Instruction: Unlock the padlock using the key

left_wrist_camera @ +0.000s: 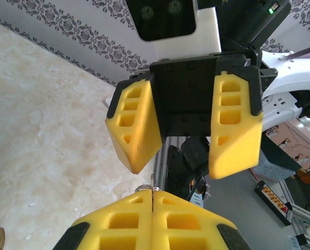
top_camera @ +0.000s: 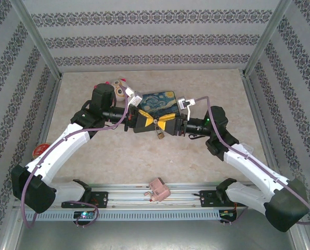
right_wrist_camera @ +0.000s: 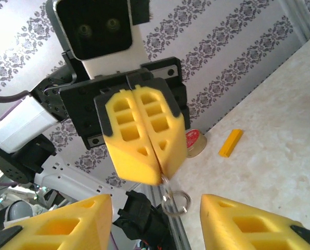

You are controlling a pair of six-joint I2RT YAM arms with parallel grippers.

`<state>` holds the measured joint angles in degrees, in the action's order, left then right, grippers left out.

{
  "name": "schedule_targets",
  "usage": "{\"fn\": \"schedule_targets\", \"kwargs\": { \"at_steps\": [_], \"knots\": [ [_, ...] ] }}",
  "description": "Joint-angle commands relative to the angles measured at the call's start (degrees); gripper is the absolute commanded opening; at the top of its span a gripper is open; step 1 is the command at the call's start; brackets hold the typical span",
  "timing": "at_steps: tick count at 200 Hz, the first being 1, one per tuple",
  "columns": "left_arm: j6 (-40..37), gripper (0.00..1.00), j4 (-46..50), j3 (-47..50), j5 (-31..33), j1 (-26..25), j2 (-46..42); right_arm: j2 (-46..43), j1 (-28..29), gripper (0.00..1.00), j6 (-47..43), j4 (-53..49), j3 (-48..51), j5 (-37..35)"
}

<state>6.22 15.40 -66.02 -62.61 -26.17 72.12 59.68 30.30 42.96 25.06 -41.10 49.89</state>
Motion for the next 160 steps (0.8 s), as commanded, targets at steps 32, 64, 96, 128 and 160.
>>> {"fn": "schedule_targets", "kwargs": {
  "at_steps": [32,64,96,128,160],
  "knots": [
    [-1.1,0.00,1.3,-1.0,-0.8,0.0,-0.2,3.1,1.0,0.43,-1.4,1.6,-3.7,2.9],
    [-0.9,0.00,1.0,-1.1,-0.2,0.1,-0.2,3.7,1.1,0.39,-1.4,1.6,-3.7,3.0],
    [-0.9,0.00,0.7,-1.2,0.4,0.0,-0.2,3.8,1.0,0.37,-1.4,1.6,-3.7,3.3],
    [-0.5,0.00,0.4,-1.2,0.6,0.0,0.0,4.1,1.1,0.34,-1.2,1.6,-3.7,3.7],
    [-0.1,0.00,0.2,-1.2,0.9,0.0,0.2,4.2,1.2,0.32,-1.1,1.6,-3.7,3.9]
  ]
}}
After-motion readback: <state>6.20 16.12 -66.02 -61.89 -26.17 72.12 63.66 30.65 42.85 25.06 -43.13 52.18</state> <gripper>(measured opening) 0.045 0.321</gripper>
